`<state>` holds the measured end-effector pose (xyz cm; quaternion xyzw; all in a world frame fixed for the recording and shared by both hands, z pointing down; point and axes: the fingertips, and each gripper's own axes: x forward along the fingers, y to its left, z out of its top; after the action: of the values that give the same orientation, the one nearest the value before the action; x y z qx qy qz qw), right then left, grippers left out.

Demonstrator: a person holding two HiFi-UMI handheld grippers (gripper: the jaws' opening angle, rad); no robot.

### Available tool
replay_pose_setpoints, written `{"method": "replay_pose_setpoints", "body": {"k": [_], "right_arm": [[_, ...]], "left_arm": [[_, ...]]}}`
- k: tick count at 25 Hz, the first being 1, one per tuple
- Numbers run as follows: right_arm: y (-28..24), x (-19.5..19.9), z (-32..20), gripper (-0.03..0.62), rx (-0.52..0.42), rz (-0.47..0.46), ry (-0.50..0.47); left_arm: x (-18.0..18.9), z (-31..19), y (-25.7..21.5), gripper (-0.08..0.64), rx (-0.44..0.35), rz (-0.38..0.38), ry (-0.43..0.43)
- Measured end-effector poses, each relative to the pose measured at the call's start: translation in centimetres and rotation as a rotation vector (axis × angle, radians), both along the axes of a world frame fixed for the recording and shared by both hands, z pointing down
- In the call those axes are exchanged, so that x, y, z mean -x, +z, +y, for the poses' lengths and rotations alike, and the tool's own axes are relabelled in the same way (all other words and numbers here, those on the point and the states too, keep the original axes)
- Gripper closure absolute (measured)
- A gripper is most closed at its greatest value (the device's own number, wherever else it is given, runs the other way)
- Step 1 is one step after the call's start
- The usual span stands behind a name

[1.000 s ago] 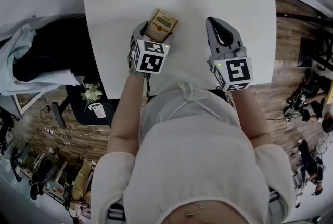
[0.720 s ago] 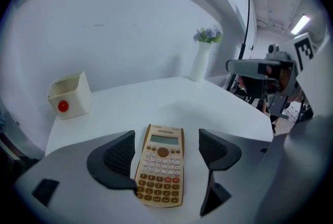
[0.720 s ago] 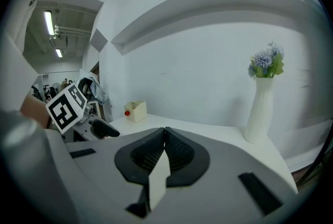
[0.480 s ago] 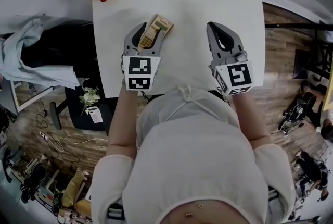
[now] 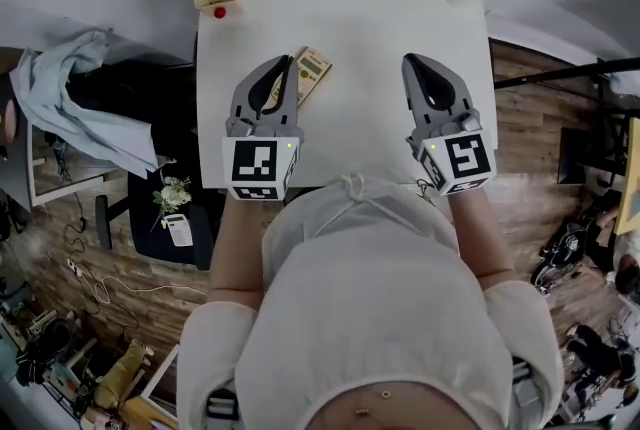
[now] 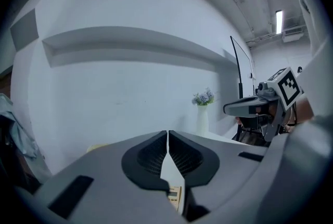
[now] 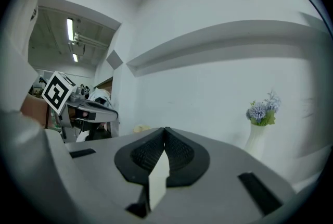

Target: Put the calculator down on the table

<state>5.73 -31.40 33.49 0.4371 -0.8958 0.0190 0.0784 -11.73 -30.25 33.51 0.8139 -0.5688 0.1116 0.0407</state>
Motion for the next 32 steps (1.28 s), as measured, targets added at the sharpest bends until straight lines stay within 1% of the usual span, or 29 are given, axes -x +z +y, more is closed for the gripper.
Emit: {"method": "replay_pose_setpoints", "body": {"k": [3,6,9,14,17,21,28,32], "right_arm": [[-1.6,-0.4,0.6,0.588,-0.034,-0.015,-0.003],[-2.8,-0.7,1.3,0.589,-0.064,-0.024,-0.012],[-3.7,-0.9,1.9,0.589,-0.081,-0.026,-0.02],[-4.4,-0.9,2.6,0.591,-0.11,-0.024,-0.041],[-4.4,-1.0,3.0,0.591,-0.113,-0.022,-0.053],[-4.1,-1.3,3.4,0.592,-0.11,-0.023,-0.059],[-4.1,-1.5,3.4,0.592,-0.118,-0.016,-0.072],[-4.1,-1.7,3.3,0.592,-0.127,-0.014,-0.064]], "left_arm": [[0.1,1.1,-1.9,0.534,-0.02,0.015,-0.008],[0.3,2.3,-3.9,0.537,-0.06,0.037,-0.016],[0.5,3.4,-5.4,0.54,-0.097,0.037,-0.018],[1.0,4.3,-6.5,0.541,-0.124,0.066,-0.017],[0.6,4.7,-6.9,0.541,-0.138,0.088,0.005],[-0.1,5.0,-7.1,0.541,-0.142,0.122,0.028],[-0.6,4.6,-6.6,0.541,-0.129,0.106,0.037],[-0.9,4.5,-6.2,0.541,-0.12,0.114,0.047]]}}
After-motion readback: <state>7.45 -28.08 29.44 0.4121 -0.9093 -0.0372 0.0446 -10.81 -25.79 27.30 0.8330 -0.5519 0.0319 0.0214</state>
